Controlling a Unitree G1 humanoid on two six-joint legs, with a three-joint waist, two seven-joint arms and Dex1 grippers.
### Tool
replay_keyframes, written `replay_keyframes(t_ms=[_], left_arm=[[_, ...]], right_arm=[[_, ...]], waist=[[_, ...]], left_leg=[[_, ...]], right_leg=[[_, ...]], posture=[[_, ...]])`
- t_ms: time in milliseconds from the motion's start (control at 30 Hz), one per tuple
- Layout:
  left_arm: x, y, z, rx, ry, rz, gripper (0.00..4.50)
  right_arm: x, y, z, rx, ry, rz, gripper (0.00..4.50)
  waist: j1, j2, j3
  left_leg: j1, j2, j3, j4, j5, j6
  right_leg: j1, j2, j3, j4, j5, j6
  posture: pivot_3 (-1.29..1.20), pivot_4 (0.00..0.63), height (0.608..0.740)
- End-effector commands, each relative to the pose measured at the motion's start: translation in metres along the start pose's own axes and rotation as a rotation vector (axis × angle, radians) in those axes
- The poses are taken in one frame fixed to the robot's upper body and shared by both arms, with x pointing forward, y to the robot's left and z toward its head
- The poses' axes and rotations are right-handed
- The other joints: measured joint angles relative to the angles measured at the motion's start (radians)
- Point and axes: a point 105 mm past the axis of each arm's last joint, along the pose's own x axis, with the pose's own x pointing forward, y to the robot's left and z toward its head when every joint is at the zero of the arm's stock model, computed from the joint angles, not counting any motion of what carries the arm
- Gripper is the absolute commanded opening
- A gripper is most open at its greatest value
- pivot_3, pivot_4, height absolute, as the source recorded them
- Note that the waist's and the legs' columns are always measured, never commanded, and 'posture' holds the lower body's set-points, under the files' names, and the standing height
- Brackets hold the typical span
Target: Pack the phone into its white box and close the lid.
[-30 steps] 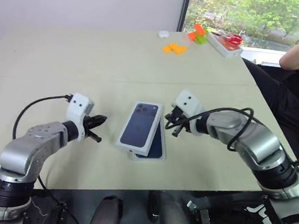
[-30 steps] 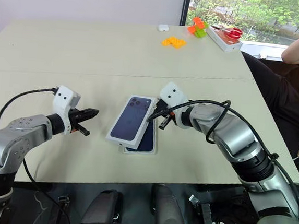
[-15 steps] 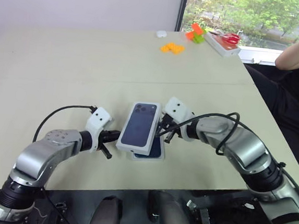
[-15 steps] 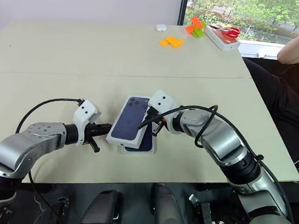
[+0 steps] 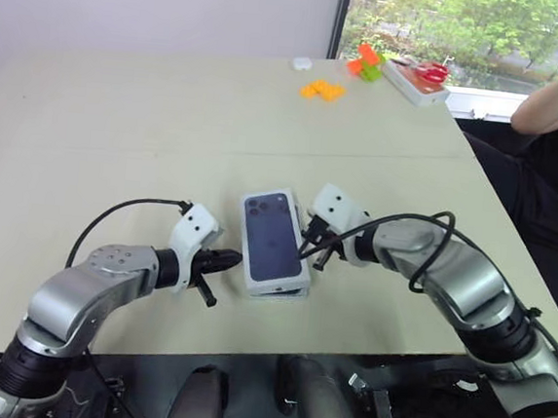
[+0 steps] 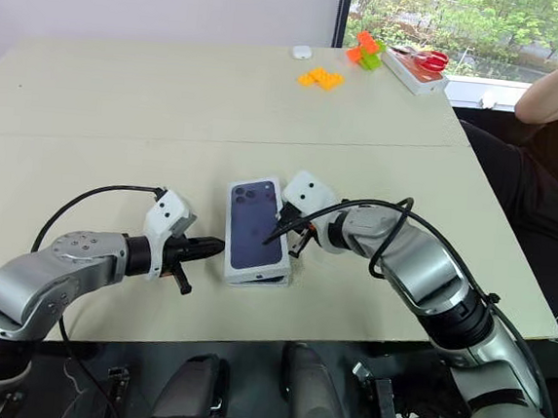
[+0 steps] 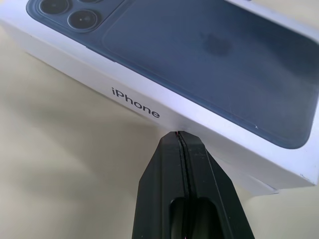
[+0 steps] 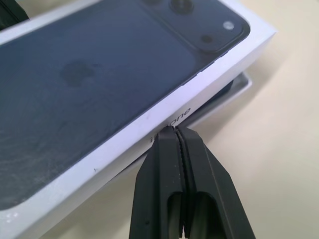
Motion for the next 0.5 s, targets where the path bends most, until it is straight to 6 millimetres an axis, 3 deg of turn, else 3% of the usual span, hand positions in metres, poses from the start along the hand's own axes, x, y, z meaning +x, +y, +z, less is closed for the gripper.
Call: replay_keyframes(t_ms=[33,233,500], left_arm=[[0.001,-0.016,0.012,0.034,-0.045,-0.068,0.00],[0.000,-0.017,0.013,0.041,-0.038,-0.075,0.00],[0.002,-0.003,0.007,0.033,-0.019,-0.004,0.00]], right_arm=[[-0.006,0.010,0.012,-0.041,-0.049,0.038,0.04],[-0.008,0.015,0.009,-0.041,-0.040,0.056,0.04],[-0.008,0.020,0.009,-0.046,-0.038,0.074,0.04]], waist=[[-0.001,0.000,0.000],[-0.001,0.000,0.000],[0.000,0.000,0.000]], left_leg=[[0.000,0.000,0.000,0.000,0.000,0.000],[0.001,0.000,0.000,0.000,0.000,0.000],[0.001,0.000,0.000,0.000,0.000,0.000]], right_leg=[[0.000,0.000,0.000,0.000,0.000,0.000],[0.000,0.001,0.000,0.001,0.000,0.000],[0.000,0.001,0.000,0.001,0.000,0.000]], posture=[[0.00,0.150,0.739],[0.00,0.150,0.739],[0.00,0.150,0.739]])
